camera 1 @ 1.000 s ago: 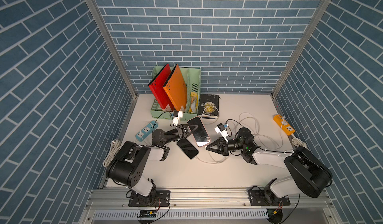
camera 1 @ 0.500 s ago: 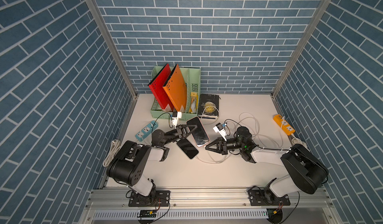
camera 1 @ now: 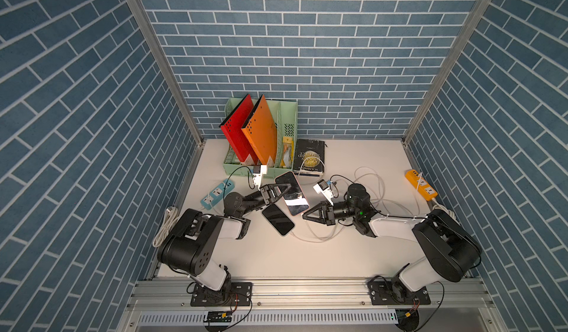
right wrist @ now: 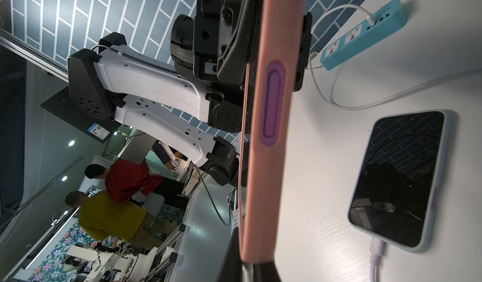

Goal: Plug the charging cable into the phone
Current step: Insert the charging cable into the phone.

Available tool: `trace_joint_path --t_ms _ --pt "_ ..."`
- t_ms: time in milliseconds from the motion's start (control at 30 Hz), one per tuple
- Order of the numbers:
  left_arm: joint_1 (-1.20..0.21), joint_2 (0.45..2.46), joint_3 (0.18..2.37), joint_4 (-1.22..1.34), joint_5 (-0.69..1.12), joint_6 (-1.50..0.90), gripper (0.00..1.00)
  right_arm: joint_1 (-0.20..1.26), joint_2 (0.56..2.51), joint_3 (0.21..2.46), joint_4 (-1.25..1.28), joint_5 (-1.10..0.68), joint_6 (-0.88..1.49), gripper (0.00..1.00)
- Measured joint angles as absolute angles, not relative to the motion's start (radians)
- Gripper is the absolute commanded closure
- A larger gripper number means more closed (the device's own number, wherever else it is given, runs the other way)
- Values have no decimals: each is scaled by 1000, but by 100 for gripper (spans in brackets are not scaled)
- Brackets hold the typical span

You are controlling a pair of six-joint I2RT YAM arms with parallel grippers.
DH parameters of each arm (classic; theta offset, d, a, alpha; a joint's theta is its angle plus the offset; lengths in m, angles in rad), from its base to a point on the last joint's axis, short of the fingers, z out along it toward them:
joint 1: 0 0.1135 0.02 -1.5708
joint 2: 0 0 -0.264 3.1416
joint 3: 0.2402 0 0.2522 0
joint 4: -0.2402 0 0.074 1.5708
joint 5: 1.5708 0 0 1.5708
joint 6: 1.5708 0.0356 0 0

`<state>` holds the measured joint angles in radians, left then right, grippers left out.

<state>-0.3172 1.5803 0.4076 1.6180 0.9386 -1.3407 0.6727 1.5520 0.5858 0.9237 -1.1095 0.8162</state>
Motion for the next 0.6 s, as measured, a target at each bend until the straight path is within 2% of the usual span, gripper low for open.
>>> trace_joint_path --t_ms 600 --pt "-305 1580 399 1637 878 -1327 100 660 1626 677 896 -1167 816 99"
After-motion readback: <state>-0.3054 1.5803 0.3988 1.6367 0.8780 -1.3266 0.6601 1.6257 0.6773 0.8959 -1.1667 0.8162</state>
